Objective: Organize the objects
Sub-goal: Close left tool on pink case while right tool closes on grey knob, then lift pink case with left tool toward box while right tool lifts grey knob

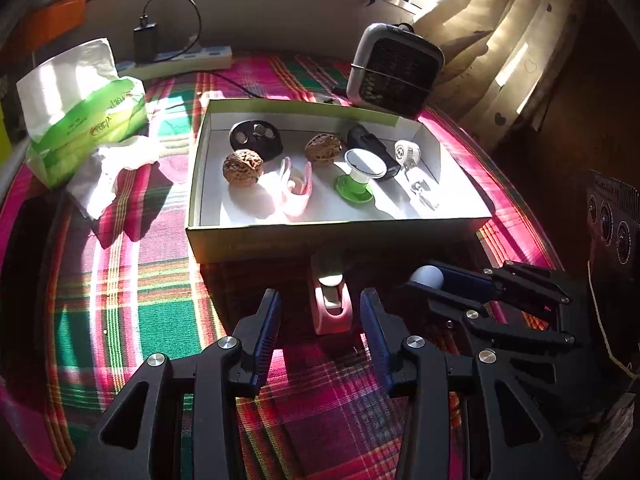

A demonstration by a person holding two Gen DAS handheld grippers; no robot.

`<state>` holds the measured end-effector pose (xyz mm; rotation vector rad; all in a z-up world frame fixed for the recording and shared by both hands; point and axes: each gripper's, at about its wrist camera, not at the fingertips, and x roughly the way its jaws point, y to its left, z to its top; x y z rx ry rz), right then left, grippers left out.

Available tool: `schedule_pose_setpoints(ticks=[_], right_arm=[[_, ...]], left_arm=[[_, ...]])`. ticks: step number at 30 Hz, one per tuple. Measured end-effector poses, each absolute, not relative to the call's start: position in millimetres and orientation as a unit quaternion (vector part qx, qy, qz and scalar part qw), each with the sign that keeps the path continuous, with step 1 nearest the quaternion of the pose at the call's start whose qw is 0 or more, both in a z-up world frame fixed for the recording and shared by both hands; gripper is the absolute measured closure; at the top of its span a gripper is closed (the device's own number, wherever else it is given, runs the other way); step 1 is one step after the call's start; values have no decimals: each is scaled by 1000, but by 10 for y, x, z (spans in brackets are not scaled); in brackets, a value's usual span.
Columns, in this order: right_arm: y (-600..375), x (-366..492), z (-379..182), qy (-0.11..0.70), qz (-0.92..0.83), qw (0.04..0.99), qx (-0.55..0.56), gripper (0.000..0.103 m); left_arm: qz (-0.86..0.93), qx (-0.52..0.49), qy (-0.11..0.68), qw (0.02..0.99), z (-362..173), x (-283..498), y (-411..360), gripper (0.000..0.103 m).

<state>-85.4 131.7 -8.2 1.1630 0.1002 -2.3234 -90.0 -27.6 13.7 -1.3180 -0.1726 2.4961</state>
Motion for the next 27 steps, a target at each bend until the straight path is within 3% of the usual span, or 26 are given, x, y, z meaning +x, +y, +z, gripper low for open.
schedule_pose_setpoints(ticks=[27], right_arm=[[1424, -873, -111, 24, -865, 255, 432, 78]], left_arm=[[881, -456, 0, 125, 47, -1036, -87, 65]])
